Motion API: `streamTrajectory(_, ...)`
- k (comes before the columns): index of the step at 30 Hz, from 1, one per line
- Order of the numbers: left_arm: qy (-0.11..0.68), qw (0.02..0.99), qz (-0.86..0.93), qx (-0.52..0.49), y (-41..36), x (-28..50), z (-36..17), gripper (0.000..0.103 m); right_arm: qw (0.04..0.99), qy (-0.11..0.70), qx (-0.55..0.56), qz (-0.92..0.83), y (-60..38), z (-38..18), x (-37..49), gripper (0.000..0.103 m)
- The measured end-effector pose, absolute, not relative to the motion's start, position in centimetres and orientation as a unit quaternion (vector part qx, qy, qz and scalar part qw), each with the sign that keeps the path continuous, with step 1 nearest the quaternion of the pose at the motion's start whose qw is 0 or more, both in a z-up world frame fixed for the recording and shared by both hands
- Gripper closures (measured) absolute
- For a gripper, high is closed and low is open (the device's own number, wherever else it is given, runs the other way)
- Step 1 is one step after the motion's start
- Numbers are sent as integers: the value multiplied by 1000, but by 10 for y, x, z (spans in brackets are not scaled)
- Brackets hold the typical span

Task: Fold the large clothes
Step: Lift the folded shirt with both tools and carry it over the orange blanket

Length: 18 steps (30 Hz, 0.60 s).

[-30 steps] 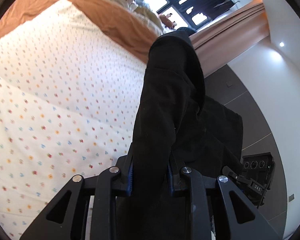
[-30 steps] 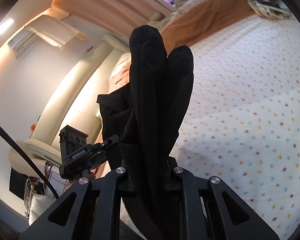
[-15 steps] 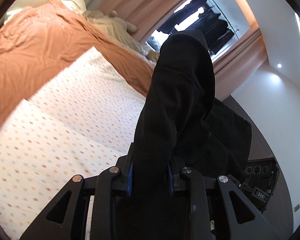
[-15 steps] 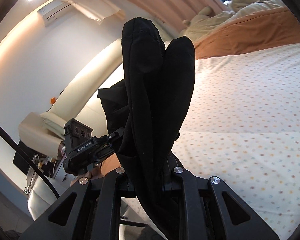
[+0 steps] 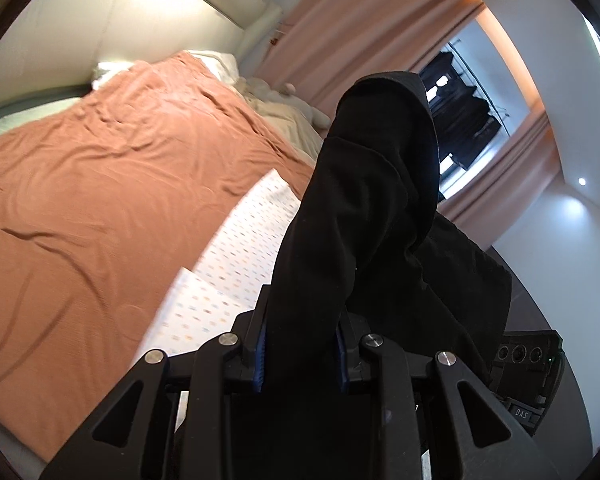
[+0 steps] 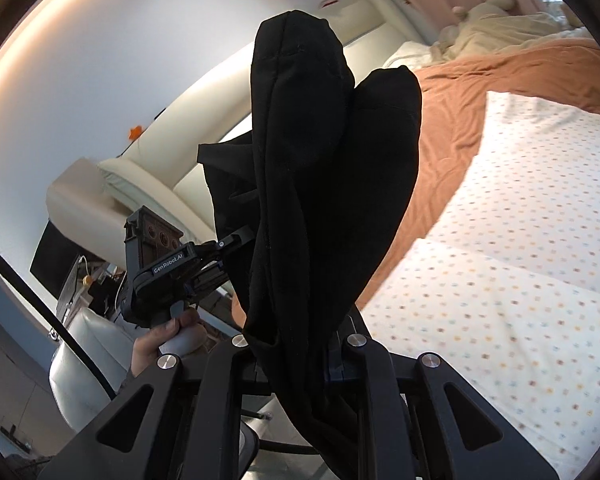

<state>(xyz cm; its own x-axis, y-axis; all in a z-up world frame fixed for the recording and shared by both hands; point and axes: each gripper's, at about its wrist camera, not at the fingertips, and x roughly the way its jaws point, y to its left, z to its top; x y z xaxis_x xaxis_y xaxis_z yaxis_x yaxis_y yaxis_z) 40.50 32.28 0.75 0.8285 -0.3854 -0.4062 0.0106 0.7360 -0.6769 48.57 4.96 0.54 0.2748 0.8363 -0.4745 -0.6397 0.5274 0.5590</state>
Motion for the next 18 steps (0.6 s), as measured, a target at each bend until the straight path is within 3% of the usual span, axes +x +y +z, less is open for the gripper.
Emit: streamTrajectory(18,249,906,20,-343,508,341,15,77,717,408,87,558,286,-35,500,91)
